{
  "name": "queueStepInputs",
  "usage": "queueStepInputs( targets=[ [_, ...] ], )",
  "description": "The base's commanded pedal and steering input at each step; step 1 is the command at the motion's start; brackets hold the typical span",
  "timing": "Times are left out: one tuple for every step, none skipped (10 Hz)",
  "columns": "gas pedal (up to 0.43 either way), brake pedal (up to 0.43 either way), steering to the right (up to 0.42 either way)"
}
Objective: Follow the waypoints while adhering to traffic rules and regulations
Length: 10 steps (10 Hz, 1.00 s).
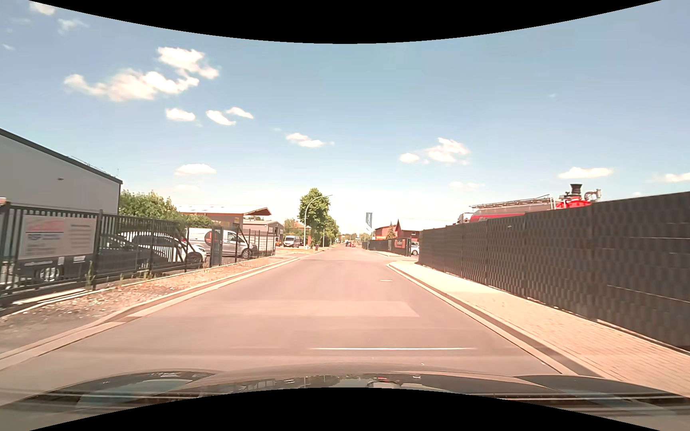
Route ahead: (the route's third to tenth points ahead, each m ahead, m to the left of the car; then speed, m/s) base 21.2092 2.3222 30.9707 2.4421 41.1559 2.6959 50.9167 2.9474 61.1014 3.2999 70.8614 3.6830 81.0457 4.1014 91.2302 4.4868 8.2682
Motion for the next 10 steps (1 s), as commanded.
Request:
queueStepInputs(
  targets=[
    [0.138,0.000,-0.006],
    [0.138,0.000,-0.008],
    [0.130,0.000,-0.008],
    [0.130,0.000,-0.008],
    [0.130,0.000,-0.009],
    [0.130,0.000,-0.010],
    [0.130,0.000,-0.010],
    [0.118,0.000,-0.010],
    [0.118,0.000,-0.010],
    [0.110,0.000,-0.010]
  ],
)
